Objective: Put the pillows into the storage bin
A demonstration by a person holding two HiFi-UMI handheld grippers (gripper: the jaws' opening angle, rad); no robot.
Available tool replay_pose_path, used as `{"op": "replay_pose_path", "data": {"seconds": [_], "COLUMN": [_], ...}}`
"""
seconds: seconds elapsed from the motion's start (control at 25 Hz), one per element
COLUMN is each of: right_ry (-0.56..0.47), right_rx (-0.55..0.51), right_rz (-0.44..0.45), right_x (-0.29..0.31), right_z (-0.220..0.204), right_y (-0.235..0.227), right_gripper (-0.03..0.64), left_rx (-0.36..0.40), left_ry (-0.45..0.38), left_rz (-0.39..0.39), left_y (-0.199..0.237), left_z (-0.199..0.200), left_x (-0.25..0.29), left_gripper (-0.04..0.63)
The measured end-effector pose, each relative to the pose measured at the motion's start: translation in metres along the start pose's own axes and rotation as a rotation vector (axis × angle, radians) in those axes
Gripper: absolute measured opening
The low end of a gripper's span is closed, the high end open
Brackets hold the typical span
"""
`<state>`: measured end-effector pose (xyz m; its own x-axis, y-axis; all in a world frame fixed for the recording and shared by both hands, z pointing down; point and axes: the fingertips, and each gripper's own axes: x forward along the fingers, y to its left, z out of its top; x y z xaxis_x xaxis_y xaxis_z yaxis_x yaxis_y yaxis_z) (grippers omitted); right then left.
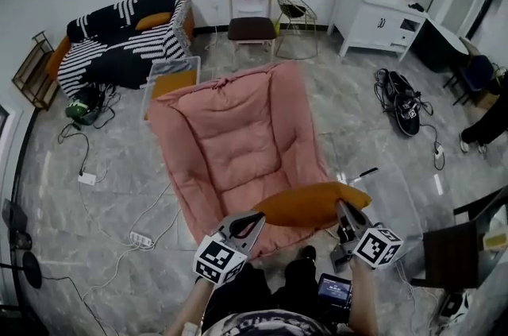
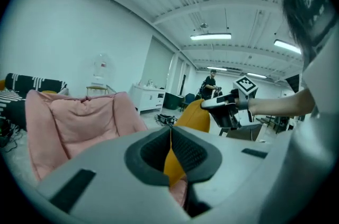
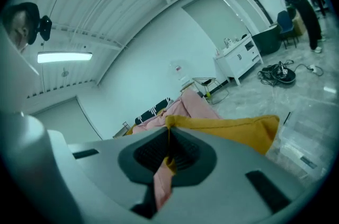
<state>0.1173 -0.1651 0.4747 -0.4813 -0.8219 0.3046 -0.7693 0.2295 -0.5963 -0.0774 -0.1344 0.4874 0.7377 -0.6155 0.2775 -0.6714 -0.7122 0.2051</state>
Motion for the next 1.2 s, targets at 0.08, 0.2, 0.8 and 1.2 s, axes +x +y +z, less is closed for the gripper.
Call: {"op": "replay_pose_path", "data": {"seconds": [0.08,0.2,0.8,1.2], "right_ry": [-0.059,-0.147,-0.251,-0.211], "right_rx": [0.046,0.109,0.157,0.189], "right_rz": [0.000,-0.004,0.031,-0.202], "right_x": [-0.015,-0.038,-0.178,-0.225], "right_z": [0.015,0.041,0.152,0.158], "right_y": [-0.014,-0.047,-0.263,-0.423], "right_gripper": [0.006,0.006,0.005,0.005], "left_rx": [0.029,0.070,0.133,0.232], "left_ry": [-0.003,0.002,0.061,0.137], "left_rz": [-0.040,-0.074,-0.051,-0.317], "left_y": [-0.017,-0.039,-0.182,-0.299], "left_z": [0.011,0.024,0.061,0.062], "left_x": [0.019,0.048,0.244,0.368], "left_gripper": [0.013,0.014,0.013,0.014]}}
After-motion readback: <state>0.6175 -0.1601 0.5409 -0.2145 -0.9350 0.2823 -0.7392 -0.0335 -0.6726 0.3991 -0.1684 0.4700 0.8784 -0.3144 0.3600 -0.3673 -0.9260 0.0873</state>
